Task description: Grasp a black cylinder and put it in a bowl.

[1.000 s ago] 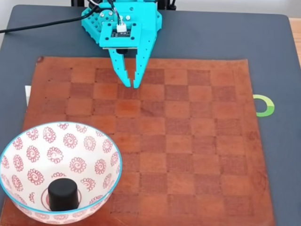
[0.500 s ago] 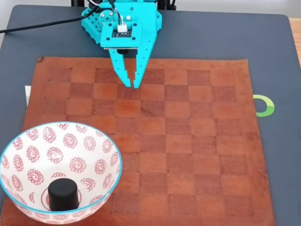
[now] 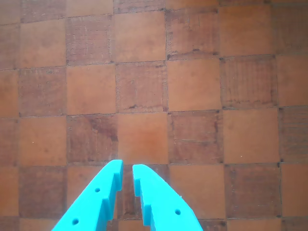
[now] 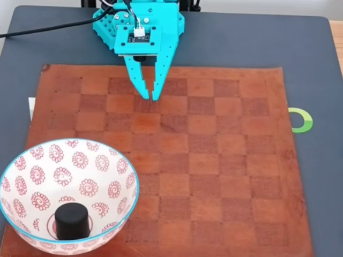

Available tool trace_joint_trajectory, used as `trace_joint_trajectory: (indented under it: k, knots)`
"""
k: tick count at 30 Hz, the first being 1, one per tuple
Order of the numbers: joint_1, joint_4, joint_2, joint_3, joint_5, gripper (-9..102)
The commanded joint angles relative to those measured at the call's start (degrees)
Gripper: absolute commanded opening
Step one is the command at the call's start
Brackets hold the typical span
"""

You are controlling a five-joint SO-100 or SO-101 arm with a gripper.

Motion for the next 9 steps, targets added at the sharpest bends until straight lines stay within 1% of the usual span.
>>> trace_joint_trajectory:
  k: [1, 9]
  knots:
    - [0.1, 0.0, 3.2, -0.4, -0.3, 0]
    - [0.1, 0.0, 3.2, -0.4, -0.3, 0]
